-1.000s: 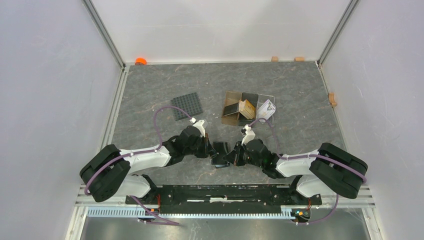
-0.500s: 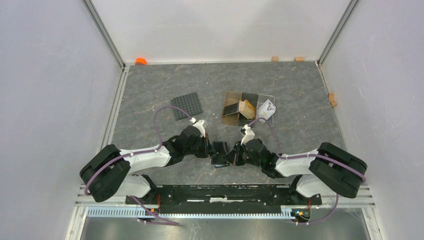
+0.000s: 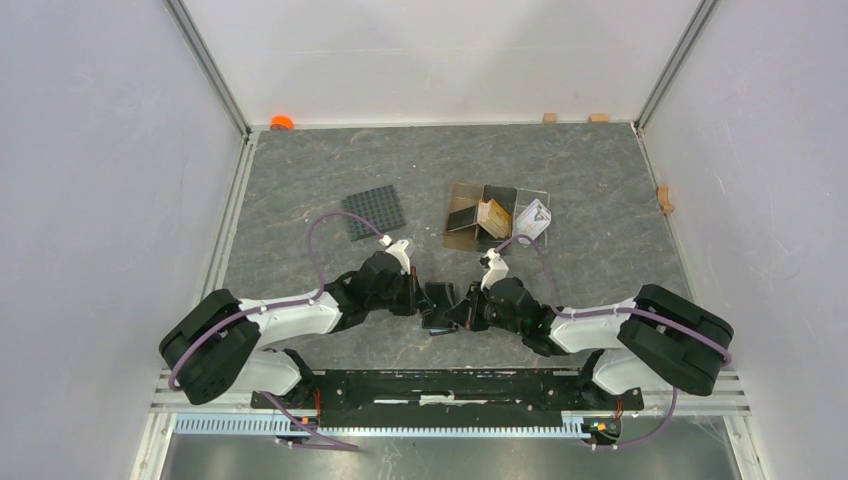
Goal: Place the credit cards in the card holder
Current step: Close the card holder at the center of the board.
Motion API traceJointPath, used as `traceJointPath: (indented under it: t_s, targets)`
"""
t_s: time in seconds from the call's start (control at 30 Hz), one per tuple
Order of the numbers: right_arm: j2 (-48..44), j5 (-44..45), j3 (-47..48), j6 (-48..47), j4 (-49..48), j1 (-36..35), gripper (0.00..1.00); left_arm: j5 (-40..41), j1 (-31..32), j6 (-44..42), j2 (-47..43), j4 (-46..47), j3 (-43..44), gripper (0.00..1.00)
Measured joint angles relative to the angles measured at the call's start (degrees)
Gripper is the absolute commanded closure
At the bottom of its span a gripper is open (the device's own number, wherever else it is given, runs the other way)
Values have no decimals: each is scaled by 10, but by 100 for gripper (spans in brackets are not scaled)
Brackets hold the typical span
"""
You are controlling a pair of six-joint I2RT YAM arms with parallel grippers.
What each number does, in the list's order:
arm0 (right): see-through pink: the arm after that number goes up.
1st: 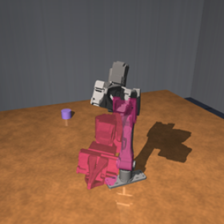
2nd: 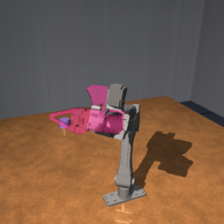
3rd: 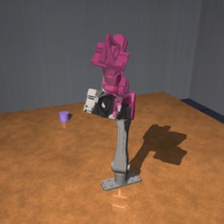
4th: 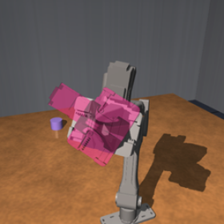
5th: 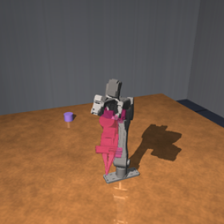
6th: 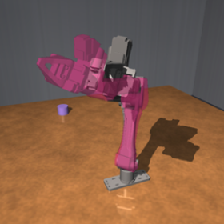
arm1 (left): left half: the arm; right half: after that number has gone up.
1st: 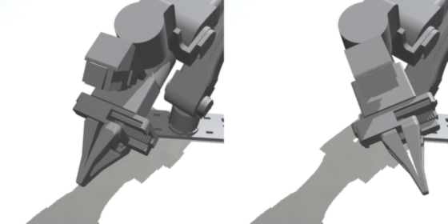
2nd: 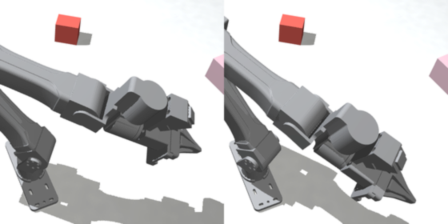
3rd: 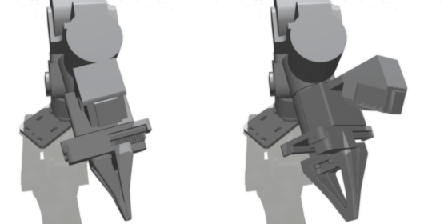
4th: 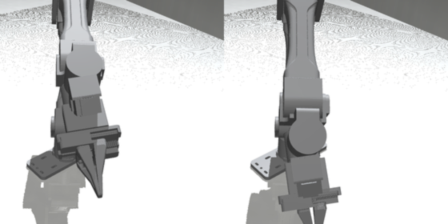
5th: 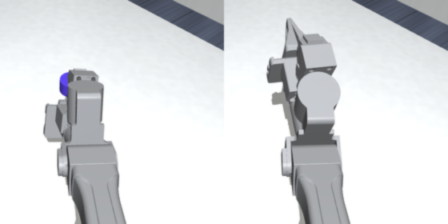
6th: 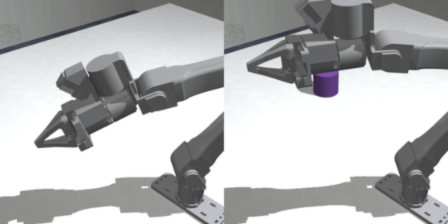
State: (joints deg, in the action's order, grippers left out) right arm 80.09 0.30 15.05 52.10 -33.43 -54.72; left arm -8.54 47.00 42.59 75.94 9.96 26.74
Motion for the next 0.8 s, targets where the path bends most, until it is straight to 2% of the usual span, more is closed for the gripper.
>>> traceJointPath:
  t_s: [0.8]
  targets:
    - [9, 22, 19, -10, 13, -11, 100, 22, 0, -4, -4, -13, 7, 98]
